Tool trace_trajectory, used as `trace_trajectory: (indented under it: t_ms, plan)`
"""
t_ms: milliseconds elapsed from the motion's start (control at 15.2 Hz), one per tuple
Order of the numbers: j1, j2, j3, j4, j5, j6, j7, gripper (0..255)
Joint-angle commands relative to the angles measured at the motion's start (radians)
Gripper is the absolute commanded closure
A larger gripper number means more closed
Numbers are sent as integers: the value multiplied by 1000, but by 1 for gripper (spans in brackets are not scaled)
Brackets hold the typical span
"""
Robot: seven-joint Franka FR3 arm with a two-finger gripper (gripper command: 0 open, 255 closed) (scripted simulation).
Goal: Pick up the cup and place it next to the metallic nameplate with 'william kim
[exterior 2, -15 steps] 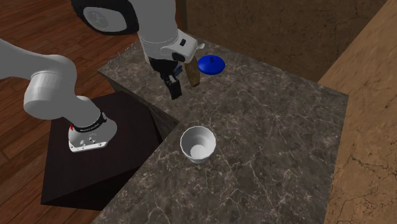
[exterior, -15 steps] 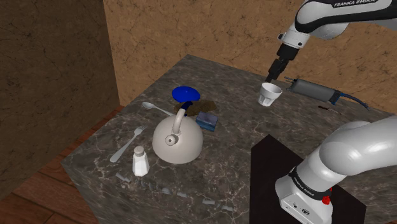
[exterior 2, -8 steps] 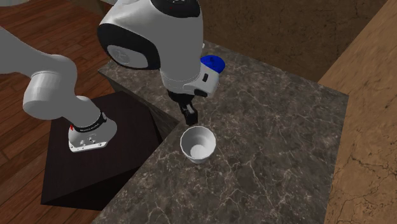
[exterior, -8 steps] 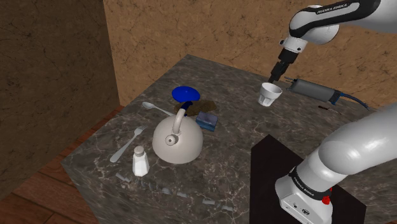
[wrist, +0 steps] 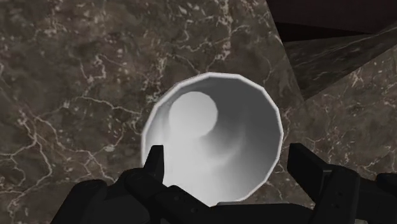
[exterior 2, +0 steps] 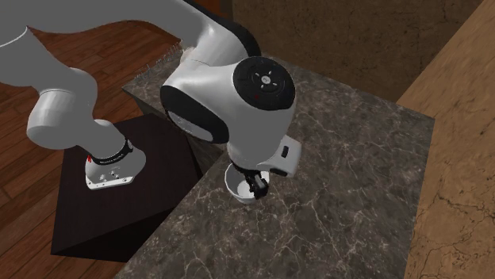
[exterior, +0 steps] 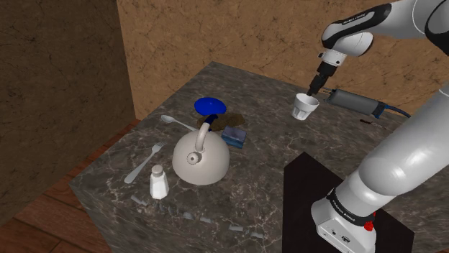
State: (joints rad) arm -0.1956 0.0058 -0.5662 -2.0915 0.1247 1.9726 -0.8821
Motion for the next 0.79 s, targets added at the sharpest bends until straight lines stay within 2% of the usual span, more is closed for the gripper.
trace_trajectory:
  t_ms: [0,198,726]
  plan:
    - [-24,98,-22,87,53,-19,-68,0]
    - [-63,195,-30,166,108,-34,-131,0]
    - [-62,226,-18,98,136,59,-150,0]
